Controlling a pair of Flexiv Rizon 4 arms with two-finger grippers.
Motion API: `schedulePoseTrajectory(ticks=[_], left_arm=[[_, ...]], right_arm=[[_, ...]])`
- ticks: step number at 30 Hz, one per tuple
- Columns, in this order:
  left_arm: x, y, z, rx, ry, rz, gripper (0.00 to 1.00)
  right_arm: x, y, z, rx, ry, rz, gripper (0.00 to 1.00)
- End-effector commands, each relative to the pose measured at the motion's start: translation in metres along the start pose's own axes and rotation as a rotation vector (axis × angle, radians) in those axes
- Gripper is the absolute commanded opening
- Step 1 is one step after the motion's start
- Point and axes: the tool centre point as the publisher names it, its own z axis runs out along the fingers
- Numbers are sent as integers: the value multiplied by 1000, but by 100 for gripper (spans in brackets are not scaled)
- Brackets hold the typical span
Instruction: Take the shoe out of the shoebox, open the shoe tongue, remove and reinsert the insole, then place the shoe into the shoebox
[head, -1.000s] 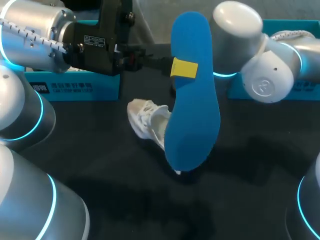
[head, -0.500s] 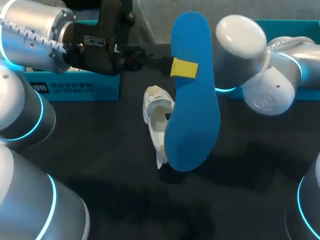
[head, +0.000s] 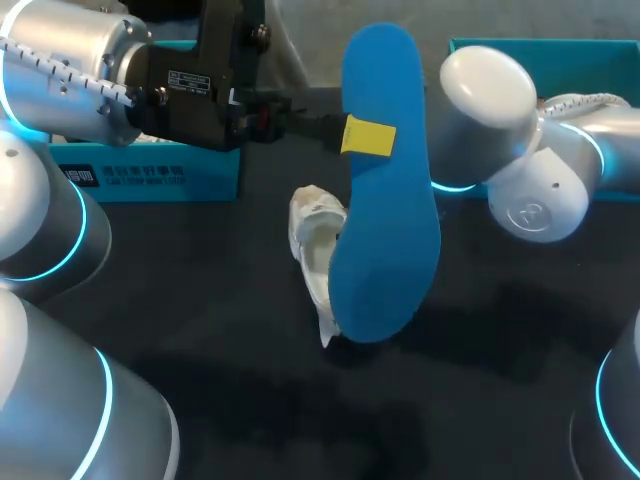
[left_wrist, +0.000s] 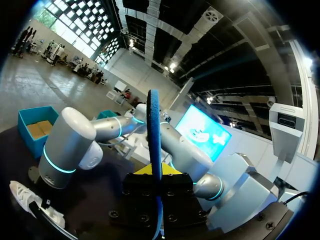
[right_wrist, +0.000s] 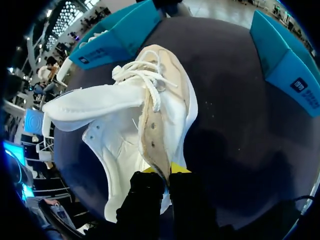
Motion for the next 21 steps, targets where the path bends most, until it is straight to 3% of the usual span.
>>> schedulePoseTrajectory(ticks=[1, 21], left_arm=[[0, 0, 0, -1, 0, 0, 0], [0, 0, 0, -1, 0, 0, 0]], right_arm=[[2, 1, 9, -13, 12, 31, 0], [-3, 2, 36, -7, 30, 135, 0]])
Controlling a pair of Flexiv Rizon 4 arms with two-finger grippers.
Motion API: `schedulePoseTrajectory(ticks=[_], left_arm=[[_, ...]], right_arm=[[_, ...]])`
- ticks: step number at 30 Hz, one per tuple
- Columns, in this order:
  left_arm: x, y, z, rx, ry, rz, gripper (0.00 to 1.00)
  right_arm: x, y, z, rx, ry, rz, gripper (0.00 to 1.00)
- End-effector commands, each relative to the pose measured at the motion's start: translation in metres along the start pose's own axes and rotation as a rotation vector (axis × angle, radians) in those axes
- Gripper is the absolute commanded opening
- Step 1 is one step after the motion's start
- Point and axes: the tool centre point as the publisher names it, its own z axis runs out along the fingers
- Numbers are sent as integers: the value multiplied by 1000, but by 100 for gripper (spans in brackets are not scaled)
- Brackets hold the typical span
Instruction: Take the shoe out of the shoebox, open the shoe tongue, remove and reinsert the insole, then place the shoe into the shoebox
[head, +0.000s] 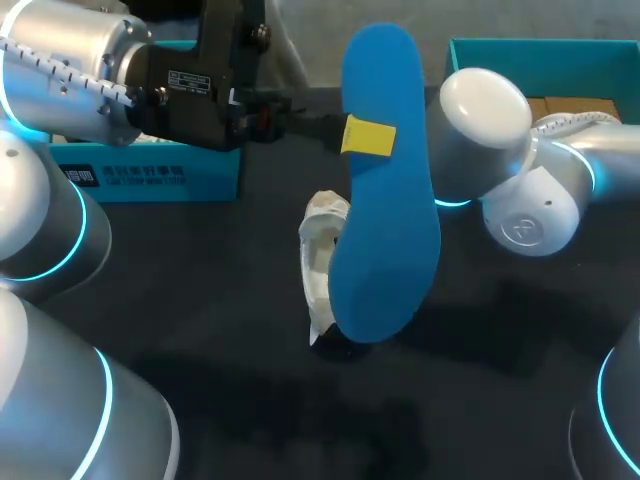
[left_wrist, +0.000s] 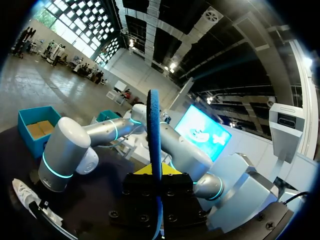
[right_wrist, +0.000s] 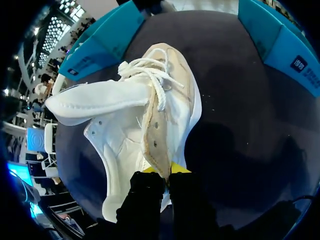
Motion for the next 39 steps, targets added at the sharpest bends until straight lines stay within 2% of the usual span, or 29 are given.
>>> schedulePoseTrajectory(ticks=[1, 6, 7, 9, 11, 12, 13, 14, 15, 32, 39], left_arm=[[0, 0, 0, -1, 0, 0, 0], [0, 0, 0, -1, 0, 0, 0], [0, 0, 0, -1, 0, 0, 0], [0, 0, 0, -1, 0, 0, 0], [0, 0, 0, -1, 0, 0, 0], [0, 0, 0, -1, 0, 0, 0], [0, 0, 0, -1, 0, 0, 0], [0, 0, 0, -1, 0, 0, 0], [0, 0, 0, -1, 0, 0, 0], [0, 0, 0, -1, 0, 0, 0], [0, 0, 0, -1, 0, 0, 0]], right_arm=[[0, 0, 10, 1, 15, 14, 0], [-1, 0, 11, -1, 21, 23, 0], [-1, 1, 10, -2, 22, 24, 15], [-1, 1, 10, -4, 22, 24, 31], [0, 2, 8, -7, 20, 25, 52], [1, 2, 7, -8, 21, 25, 67], [1, 2, 7, -8, 21, 25, 67], [2, 2, 4, -12, 22, 27, 96], [3, 2, 0, -16, 23, 28, 100], [11, 18, -48, -100, 50, 11, 100], [11, 18, -49, -109, 55, 7, 100]])
